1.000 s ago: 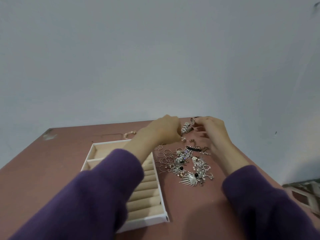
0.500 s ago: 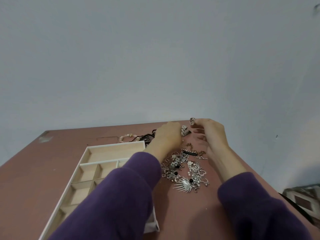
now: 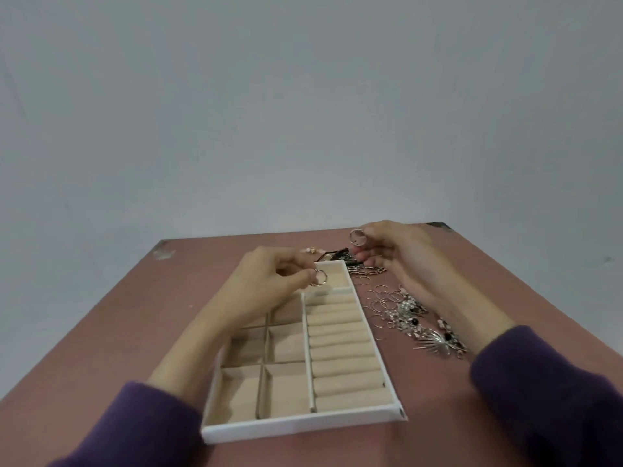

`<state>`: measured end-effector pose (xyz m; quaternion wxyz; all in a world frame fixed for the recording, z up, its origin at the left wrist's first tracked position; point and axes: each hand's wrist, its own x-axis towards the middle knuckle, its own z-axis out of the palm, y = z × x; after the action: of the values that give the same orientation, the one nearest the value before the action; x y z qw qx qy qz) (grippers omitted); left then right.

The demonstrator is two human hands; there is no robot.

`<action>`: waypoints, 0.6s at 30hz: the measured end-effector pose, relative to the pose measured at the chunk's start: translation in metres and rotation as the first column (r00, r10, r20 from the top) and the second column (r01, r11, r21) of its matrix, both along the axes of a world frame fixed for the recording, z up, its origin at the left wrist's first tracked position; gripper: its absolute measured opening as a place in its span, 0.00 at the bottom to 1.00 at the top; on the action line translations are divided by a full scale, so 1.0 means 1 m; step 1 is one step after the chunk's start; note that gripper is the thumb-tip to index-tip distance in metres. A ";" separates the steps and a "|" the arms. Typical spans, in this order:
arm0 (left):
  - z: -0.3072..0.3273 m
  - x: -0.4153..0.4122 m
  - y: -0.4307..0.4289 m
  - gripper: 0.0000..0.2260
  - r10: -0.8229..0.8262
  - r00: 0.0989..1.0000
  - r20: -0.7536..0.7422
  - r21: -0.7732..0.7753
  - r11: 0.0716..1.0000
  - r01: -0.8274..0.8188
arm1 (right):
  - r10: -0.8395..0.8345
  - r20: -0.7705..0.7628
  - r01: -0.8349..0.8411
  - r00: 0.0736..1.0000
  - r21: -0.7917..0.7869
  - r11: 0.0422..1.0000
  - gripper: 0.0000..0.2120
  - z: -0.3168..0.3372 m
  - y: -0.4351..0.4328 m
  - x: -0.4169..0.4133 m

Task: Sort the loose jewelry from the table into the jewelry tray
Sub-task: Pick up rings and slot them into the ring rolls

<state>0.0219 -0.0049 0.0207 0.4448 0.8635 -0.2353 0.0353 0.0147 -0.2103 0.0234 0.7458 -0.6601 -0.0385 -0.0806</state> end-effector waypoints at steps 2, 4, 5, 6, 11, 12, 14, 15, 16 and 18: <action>-0.003 -0.001 -0.002 0.04 -0.004 0.999 0.048 0.068 0.998 0.001 | 0.004 0.010 -0.004 1.000 -0.038 0.999 0.07 -0.001 0.003 -0.001; -0.004 -0.002 -0.002 0.03 -0.025 0.997 0.077 0.137 0.990 0.014 | -0.002 0.026 0.003 1.000 -0.049 0.999 0.08 -0.001 0.003 -0.003; -0.004 -0.002 -0.001 0.02 -0.035 0.996 0.082 0.162 0.987 0.021 | -0.002 0.034 0.003 0.999 -0.046 0.999 0.08 0.000 0.002 -0.004; -0.005 -0.002 0.000 0.03 -0.044 0.995 0.084 0.182 0.983 0.028 | 0.002 0.040 0.000 0.999 -0.042 0.999 0.08 0.000 0.002 -0.004; -0.006 -0.003 -0.001 0.04 -0.103 0.988 0.111 0.255 0.964 0.072 | 0.019 0.024 -0.017 1.000 -0.063 0.998 0.07 0.000 0.006 -0.006; -0.007 -0.002 -0.001 0.04 -0.105 0.988 0.115 0.267 0.961 0.071 | 0.021 0.023 -0.020 1.000 -0.069 0.997 0.07 0.000 0.006 -0.006; -0.010 -0.001 -0.001 0.05 -0.093 0.989 0.113 0.256 0.965 0.062 | 0.021 0.023 -0.019 1.000 -0.078 0.997 0.06 0.000 0.006 -0.007; -0.011 0.000 -0.001 0.06 -0.088 0.990 0.111 0.242 0.968 0.059 | 0.017 0.023 -0.015 1.000 -0.081 0.997 0.06 0.001 0.007 -0.008; -0.011 0.000 -0.001 0.06 -0.086 0.990 0.111 0.233 0.971 0.058 | 0.012 0.025 -0.009 1.000 -0.084 0.996 0.06 0.001 0.007 -0.008; -0.010 -0.002 -0.001 0.04 -0.088 0.989 0.119 0.230 0.971 0.059 | 0.001 0.031 0.002 1.000 -0.089 0.996 0.05 0.001 0.007 -0.008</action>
<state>0.0204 -0.0064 0.0105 0.3287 0.8950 -0.2978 0.0472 0.0062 -0.2033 0.0242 0.7151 -0.6912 -0.0536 -0.0892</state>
